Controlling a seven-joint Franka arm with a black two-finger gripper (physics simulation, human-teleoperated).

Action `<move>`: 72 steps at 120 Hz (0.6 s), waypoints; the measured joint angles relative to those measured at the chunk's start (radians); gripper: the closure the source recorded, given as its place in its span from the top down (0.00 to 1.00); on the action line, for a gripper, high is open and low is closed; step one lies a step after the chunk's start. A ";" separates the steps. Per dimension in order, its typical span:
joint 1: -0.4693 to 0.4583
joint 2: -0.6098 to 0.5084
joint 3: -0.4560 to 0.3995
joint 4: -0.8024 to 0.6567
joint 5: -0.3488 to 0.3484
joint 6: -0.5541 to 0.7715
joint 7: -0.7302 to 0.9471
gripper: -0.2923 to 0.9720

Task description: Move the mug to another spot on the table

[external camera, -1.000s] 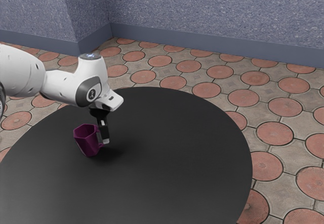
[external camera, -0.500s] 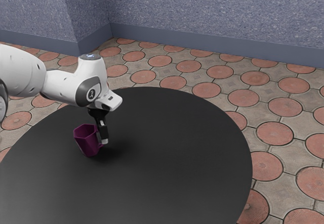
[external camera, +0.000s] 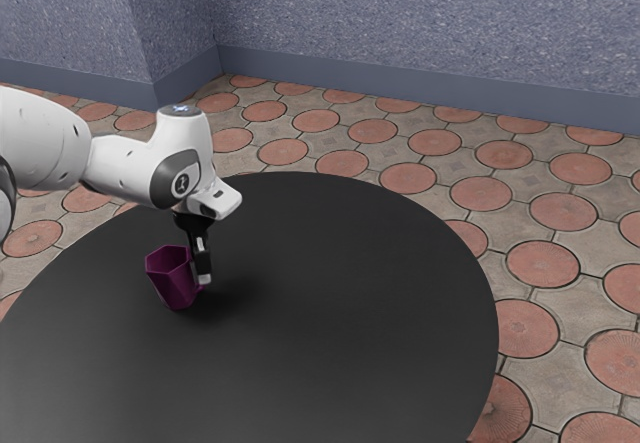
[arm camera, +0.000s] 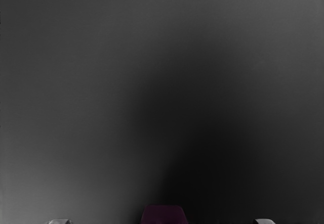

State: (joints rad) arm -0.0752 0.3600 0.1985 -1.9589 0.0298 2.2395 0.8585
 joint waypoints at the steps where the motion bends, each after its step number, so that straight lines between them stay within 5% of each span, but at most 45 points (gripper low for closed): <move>1: 0.000 0.000 0.000 0.000 0.001 0.000 0.001 0.58; 35: 0.000 0.000 -0.002 0.013 0.020 -0.024 0.020 0.37; 72: 0.000 -0.001 -0.015 0.034 0.055 -0.058 0.021 0.28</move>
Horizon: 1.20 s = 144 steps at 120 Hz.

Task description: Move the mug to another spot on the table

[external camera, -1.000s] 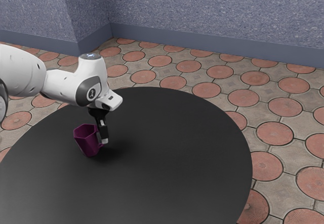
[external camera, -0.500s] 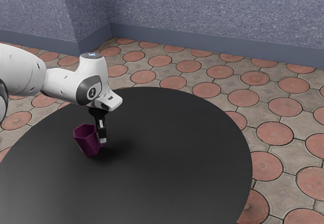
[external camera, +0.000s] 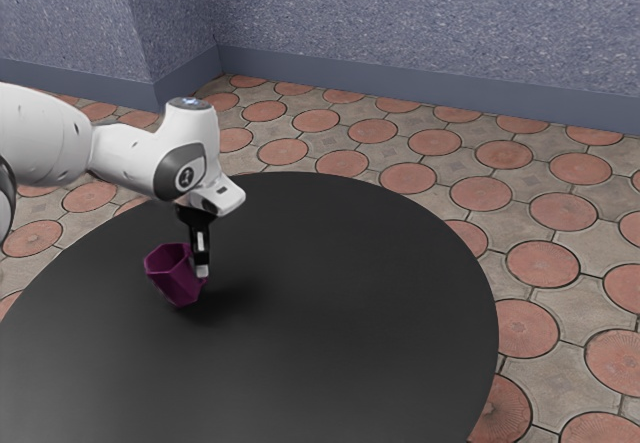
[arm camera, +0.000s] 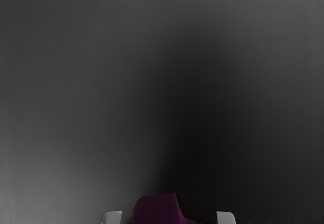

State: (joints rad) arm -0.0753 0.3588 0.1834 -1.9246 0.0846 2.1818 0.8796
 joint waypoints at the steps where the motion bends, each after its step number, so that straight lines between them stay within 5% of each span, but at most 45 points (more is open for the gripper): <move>1: 0.000 0.000 -0.001 0.002 0.002 -0.002 0.000 0.27; 46: 0.000 -0.006 -0.073 0.089 0.117 -0.151 -0.049 0.22; 91: -0.013 0.110 -0.213 0.235 0.324 -0.309 -0.182 0.22; 144: -0.067 0.092 -0.266 0.167 0.361 -0.444 -0.376 0.18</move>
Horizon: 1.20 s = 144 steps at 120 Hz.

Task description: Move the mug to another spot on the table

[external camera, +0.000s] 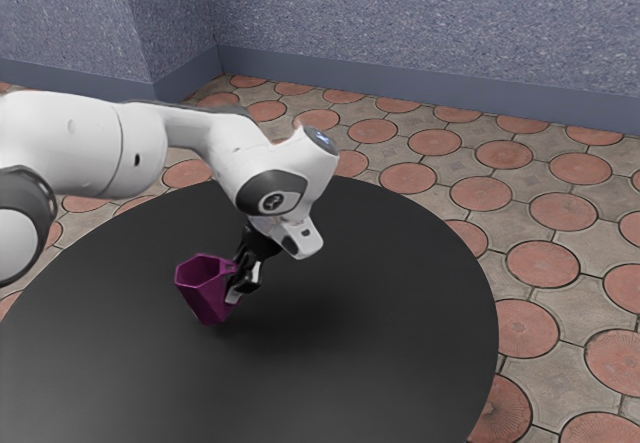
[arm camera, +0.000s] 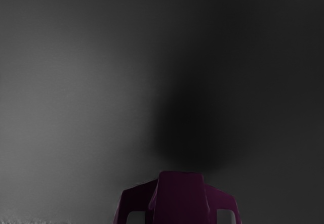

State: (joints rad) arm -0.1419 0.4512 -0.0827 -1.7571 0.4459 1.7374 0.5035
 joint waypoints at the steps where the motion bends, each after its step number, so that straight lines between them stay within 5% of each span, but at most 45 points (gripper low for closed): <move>1: 0.000 0.000 -0.001 -0.001 0.000 -0.001 -0.003 0.18; 60: -0.002 0.021 -0.014 -0.014 0.006 -0.004 -0.159 0.16; 96: -0.001 0.041 -0.014 -0.013 -0.042 -0.024 -0.199 0.59; 144: 0.002 0.087 -0.012 0.025 -0.049 0.009 -0.213 0.74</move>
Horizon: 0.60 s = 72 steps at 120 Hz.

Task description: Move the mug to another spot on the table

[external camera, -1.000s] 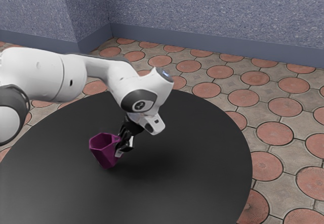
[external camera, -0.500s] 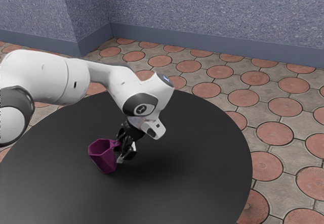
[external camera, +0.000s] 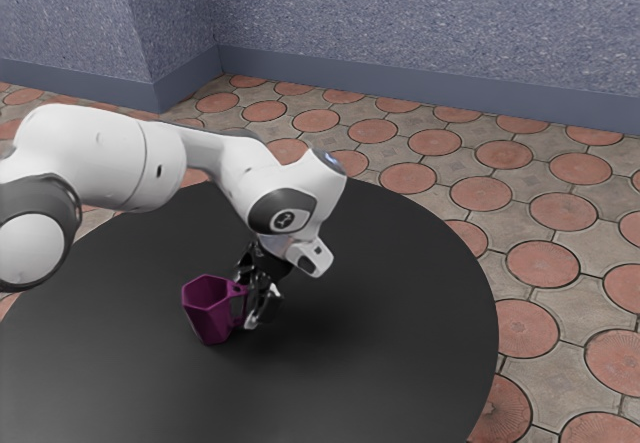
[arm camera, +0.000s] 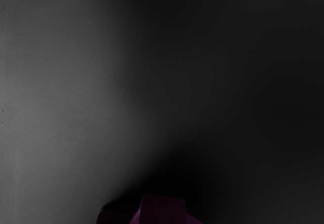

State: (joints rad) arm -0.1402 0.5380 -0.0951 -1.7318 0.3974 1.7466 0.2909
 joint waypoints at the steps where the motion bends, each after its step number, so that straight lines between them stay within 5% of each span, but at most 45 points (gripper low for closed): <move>1: 0.000 0.000 0.000 0.001 0.000 0.002 0.000 0.74; 48: 0.004 -0.011 0.005 0.071 -0.003 0.176 0.046 0.76; 72: 0.020 -0.161 0.007 0.025 -0.109 0.218 0.066 0.77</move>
State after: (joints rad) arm -0.1199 0.3769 -0.0879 -1.7069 0.2882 1.9650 0.3568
